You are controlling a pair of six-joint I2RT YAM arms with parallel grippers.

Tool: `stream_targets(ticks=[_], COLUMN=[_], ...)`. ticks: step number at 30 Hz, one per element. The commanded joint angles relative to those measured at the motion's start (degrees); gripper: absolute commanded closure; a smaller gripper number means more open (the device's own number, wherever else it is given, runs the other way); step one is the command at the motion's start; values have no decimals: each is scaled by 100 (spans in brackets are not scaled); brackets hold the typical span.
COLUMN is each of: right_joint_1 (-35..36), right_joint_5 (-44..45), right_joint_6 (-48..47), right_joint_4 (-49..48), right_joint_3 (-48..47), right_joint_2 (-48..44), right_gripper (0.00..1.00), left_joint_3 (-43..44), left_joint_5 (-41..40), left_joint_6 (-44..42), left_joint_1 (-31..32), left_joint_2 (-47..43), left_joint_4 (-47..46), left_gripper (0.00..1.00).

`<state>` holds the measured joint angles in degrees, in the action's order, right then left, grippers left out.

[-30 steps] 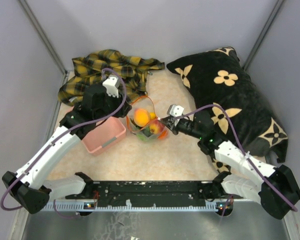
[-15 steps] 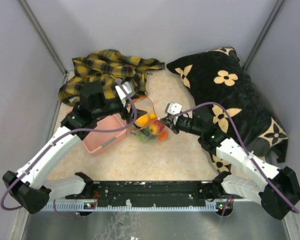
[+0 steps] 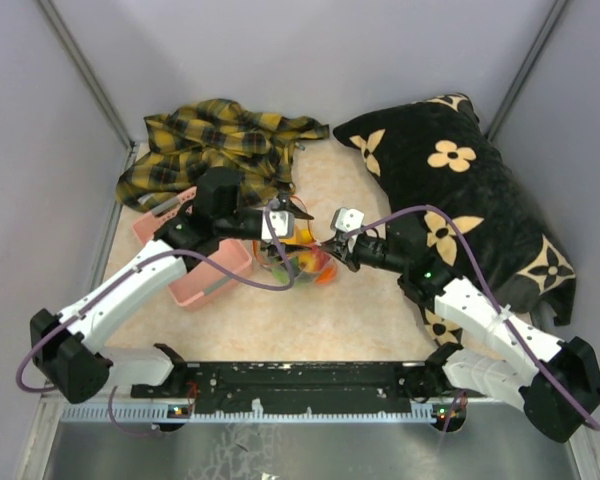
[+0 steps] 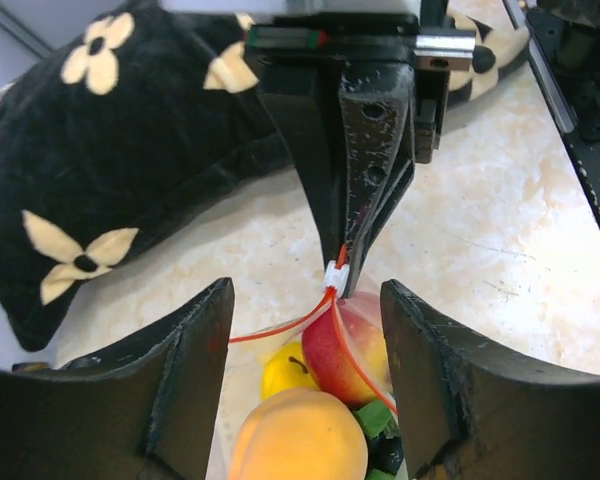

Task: Place the food in the zip-top bag and seal the zipper
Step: Zip the zipper food storage bag at the center of the board.

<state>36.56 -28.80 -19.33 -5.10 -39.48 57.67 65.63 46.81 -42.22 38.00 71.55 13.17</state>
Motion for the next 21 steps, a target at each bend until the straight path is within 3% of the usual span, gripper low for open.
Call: stream_targets(ticks=[1, 15, 21], right_joint_1=[-51, -48, -52], right_joint_5=[-123, -236, -110], right_joint_6=[45, 73, 70], right_joint_4=[-296, -298, -336], right_joint_3=[-293, -315, -265], right_joint_2=[-177, -158, -274], right_gripper=[100, 100, 100], left_joint_3=[204, 474, 545], left_joint_5=[340, 1, -150], left_joint_6=[-621, -919, -1005], left_joint_1=[154, 478, 480], left_joint_2=[317, 750, 782], left_joint_4=[319, 658, 940], left_gripper=[36, 57, 72])
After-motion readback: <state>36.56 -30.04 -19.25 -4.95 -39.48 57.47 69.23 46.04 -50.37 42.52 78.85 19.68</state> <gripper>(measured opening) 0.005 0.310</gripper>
